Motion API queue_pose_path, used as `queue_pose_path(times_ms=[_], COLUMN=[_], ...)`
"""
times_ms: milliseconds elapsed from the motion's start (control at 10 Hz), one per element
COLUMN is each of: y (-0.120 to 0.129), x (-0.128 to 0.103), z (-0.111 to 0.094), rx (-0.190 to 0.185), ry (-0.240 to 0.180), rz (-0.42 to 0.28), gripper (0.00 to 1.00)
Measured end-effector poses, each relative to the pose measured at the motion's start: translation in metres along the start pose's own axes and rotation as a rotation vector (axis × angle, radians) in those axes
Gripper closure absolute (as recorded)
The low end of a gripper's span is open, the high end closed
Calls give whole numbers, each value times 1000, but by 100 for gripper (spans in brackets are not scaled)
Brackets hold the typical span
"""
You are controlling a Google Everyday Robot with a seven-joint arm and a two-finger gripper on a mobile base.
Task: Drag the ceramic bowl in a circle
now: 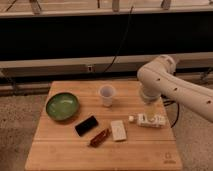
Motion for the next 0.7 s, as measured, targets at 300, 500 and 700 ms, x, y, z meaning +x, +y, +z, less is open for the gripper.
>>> queue_pose_path(times_ms=[300,500,700], y=[-17,-23,-29], x=[-29,-34,-44], z=[-4,-4,-3], rx=[24,30,33], ry=[-2,-4,-7], rz=[-64,-101,-134], gripper=[20,20,20])
